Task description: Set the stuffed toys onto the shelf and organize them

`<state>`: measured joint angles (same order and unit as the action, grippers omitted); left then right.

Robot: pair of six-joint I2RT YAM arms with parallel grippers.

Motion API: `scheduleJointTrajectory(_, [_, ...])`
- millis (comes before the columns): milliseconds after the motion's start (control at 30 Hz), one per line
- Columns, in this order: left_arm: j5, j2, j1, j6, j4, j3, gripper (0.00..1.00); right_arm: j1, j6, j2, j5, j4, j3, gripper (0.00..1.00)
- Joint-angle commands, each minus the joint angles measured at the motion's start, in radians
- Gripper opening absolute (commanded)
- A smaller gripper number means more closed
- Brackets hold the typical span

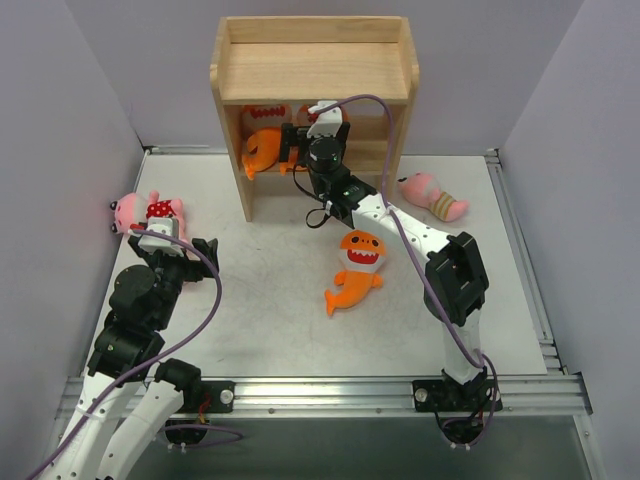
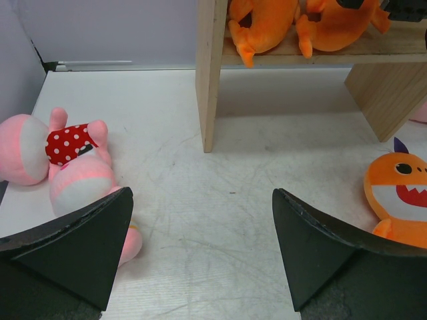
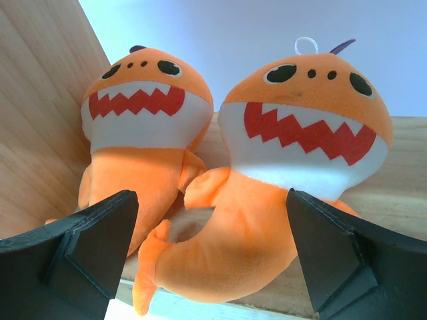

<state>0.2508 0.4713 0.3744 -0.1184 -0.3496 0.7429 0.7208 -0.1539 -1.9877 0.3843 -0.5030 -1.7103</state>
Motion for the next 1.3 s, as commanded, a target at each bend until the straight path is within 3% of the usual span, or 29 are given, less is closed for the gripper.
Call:
scheduleJointTrajectory(0, [-0.001, -0.010, 0.006, 0.008, 0.008, 0.004, 0.94, 0.011, 0.019, 0.067, -0.015, -0.014, -0.040, 0.99])
scheduleJointTrajectory(533, [-0.005, -0.008, 0.004, 0.006, 0.008, 0.003, 0.94, 0.039, 0.050, 0.142, -0.039, 0.063, -0.040, 0.99])
scheduleJointTrajectory(767, [-0.010, -0.008, 0.004, 0.005, 0.011, 0.003, 0.94, 0.048, 0.005, 0.256, 0.008, 0.162, 0.038, 0.99])
scheduleJointTrajectory(1267, [-0.024, 0.004, 0.006, 0.003, 0.015, 0.003, 0.94, 0.101, -0.361, 0.654, 0.153, 0.550, 0.535, 0.98])
